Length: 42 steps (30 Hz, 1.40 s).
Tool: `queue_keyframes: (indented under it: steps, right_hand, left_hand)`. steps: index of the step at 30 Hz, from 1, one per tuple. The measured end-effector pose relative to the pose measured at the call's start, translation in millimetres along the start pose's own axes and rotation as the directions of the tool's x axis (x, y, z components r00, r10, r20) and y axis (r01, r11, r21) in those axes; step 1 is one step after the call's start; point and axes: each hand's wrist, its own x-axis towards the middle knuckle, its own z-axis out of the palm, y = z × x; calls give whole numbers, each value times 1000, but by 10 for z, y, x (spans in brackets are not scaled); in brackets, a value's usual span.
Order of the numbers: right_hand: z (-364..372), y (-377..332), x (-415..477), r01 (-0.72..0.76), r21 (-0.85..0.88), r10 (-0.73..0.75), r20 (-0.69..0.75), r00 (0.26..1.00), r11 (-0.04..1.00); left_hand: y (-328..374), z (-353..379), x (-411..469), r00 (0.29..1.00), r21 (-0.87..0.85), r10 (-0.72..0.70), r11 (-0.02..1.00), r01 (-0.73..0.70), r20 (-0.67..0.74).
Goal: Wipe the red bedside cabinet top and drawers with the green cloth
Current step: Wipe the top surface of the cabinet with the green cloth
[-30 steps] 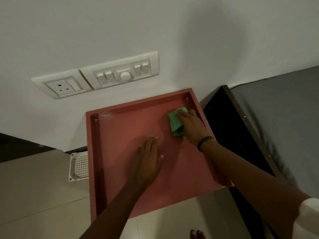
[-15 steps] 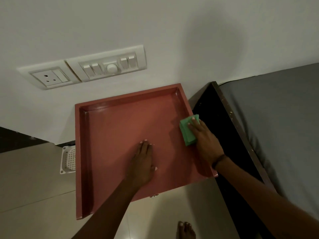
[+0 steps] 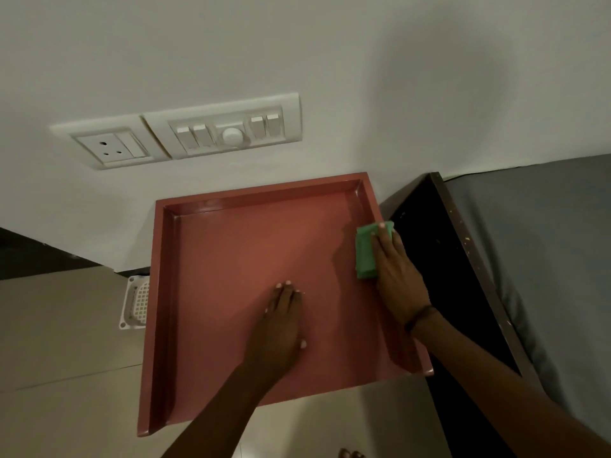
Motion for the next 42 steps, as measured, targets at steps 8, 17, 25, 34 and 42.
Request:
queue_keyframes:
  steps: [8,17,25,34,42]
  right_hand:
    - [-45,-84,1309,139,-353,-151,-9,988,925]
    - [-8,-41,1186,168,-371,-159,57,986,913]
    - [-188,-260,615,96,-317,-77,71,994,944]
    - [101,-59,-1253,166,-302,-170,14,985,939]
    - [527,-197,-1600,89,-285,-160,-236,958,954]
  left_hand:
    - [0,-55,-3,999,-4,30,1000,-30,19]
    - [-14,-51,-13,998,-28,-5,1000,6,55]
    - [-68,42,-44,998,-98,37,994,-42,-48]
    - [-197,141,37,993,-80,87,992,-93,-76]
    - [-135,125,79,981,15,128,992,-127,-148]
